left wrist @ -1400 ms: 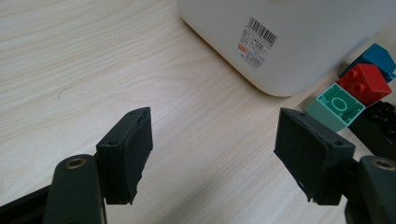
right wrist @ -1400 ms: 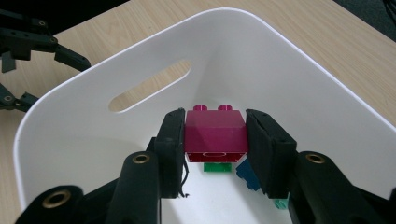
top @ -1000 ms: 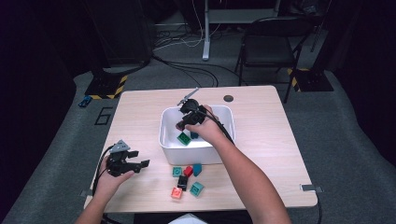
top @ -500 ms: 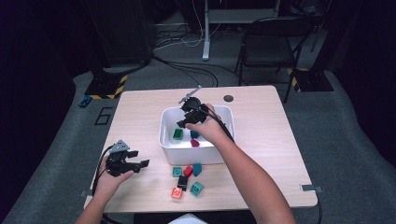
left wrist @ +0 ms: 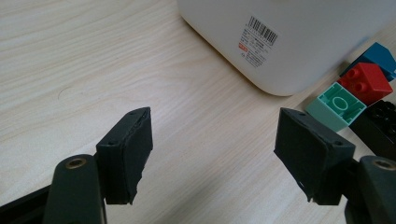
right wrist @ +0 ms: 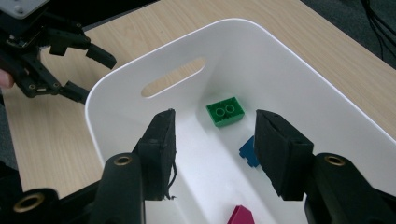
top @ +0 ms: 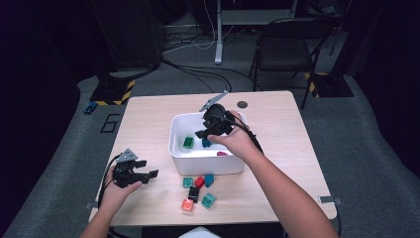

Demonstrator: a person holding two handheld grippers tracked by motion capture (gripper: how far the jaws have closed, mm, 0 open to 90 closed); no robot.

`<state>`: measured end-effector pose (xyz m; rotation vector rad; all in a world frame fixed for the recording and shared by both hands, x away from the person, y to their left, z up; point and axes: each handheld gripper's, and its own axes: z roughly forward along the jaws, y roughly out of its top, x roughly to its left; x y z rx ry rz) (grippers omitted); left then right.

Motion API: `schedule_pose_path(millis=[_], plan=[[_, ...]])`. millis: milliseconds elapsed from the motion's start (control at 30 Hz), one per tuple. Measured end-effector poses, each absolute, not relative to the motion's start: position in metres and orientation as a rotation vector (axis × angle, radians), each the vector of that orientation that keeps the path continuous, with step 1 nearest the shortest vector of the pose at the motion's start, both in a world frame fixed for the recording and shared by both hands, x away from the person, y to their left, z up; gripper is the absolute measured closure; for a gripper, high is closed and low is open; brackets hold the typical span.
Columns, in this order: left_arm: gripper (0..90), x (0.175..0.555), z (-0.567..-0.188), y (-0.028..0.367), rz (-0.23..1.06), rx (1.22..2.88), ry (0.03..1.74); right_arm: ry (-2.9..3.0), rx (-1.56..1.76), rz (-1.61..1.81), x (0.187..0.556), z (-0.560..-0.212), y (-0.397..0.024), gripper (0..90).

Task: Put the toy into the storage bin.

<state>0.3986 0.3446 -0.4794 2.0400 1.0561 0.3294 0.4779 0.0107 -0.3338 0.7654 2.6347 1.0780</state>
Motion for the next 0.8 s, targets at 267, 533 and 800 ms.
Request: schedule_pose_path(millis=[267, 533, 800], plan=[[27.3, 0.398, -0.480, 0.345, 0.333, 2.030, 1.059, 2.641, 0.707, 1.115, 0.451, -0.325, 0.000, 48.5], [27.3, 0.398, -0.480, 0.344, 0.338, 2.032, 1.061, 2.642, 0.639, 1.164, 0.423, -0.325, -0.009, 48.5], [27.3, 0.398, -0.480, 0.344, 0.337, 2.033, 1.062, 2.646, 0.606, 1.171, 0.403, -0.332, -0.013, 48.6]])
